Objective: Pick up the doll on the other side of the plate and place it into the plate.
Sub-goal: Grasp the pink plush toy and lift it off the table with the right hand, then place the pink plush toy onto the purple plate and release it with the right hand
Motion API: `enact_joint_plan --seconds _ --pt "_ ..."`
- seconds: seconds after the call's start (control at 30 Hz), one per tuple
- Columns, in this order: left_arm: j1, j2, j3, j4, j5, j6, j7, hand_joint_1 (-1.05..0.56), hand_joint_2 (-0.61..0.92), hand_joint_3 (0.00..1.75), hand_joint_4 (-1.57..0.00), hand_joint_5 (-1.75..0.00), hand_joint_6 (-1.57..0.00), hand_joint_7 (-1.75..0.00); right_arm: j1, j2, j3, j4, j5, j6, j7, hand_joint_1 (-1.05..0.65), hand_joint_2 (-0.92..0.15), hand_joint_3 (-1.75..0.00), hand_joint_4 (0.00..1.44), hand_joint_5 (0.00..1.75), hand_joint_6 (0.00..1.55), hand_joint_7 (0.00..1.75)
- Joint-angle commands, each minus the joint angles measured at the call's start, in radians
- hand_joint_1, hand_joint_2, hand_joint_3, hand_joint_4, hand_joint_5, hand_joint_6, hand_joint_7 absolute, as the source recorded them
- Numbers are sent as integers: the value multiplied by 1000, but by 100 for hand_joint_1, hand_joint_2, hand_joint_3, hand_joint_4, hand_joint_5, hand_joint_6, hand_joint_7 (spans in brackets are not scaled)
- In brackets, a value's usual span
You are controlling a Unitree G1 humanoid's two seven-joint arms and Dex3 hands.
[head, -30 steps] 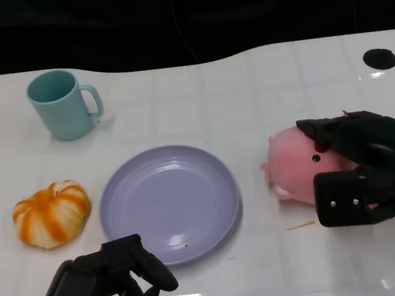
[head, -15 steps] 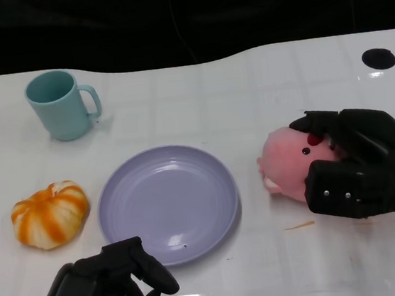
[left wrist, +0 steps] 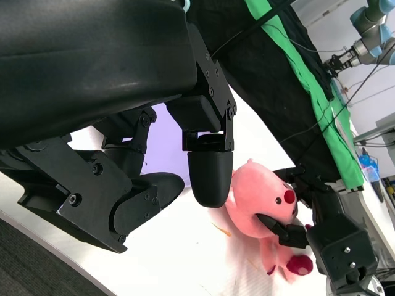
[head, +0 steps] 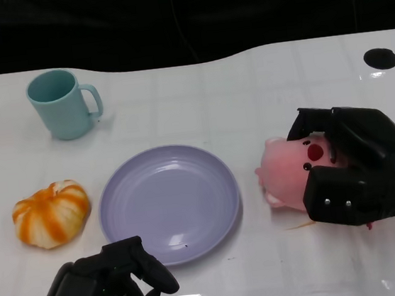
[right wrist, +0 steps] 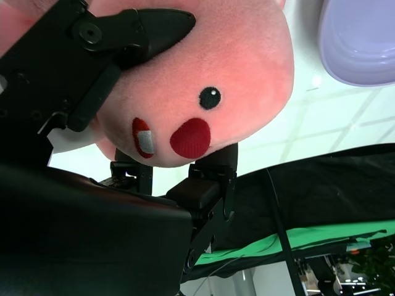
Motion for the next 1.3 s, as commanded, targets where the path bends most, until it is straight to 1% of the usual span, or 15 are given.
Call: enact_joint_plan --seconds 0.03,0.13,0.23,0.47,0.57,0.73,0.77,0.87,0.97,1.1,1.3 --pt "-6 9 6 9 0 4 0 -8 54 106 -78 -152 -82 -115 27 -8 -19 -27 14 -39 -40 -12 -38 -126 92 175 74 167" --pt "-9 11 7 15 -1 -1 -2 -9 53 106 -78 -152 -82 -115 35 -1 -42 -36 34 -90 -81 -9 -35 -132 92 175 71 173" --pt "-13 12 9 23 0 -9 -1 -8 53 106 -78 -152 -82 -115 34 2 -57 -38 46 -146 -122 -8 -33 -136 93 175 72 174" --pt "-22 14 7 41 3 -13 -1 -8 53 106 -78 -152 -82 -115 31 19 -88 -87 73 -184 -124 -10 -35 -138 94 175 71 175" --pt "-29 12 4 57 1 -28 -1 -8 54 107 -78 -152 -82 -115 24 35 -93 -115 94 -190 -96 -11 -35 -138 93 175 70 175" --pt "-34 6 -5 65 9 -30 5 -8 53 107 -78 -151 -81 -116 -4 93 -84 -171 96 -165 -63 -10 -32 -141 94 175 70 175" --pt "-35 4 -7 66 12 -31 7 -8 53 107 -78 -151 -81 -117 -10 104 -82 -178 97 -163 -55 -9 -30 -146 95 175 71 175" --pt "-36 0 -15 68 23 -33 12 -8 53 108 -79 -150 -81 -117 -40 150 -68 -203 93 -135 -14 -12 -26 -153 95 175 71 175" --pt "-36 -4 -20 69 30 -38 15 -7 53 108 -79 -149 -81 -117 -74 188 -48 -205 82 -106 19 -15 -27 -150 93 175 70 175" --pt "-40 -6 -25 79 40 -57 18 -7 53 108 -79 -148 -80 -118 -130 242 -16 -147 73 -112 28 -17 -25 -149 94 175 71 175" --pt "-41 -7 -29 85 45 -65 17 -8 52 108 -79 -151 -80 -118 -215 302 33 -13 37 -156 -8 -21 -26 -145 97 175 72 175"
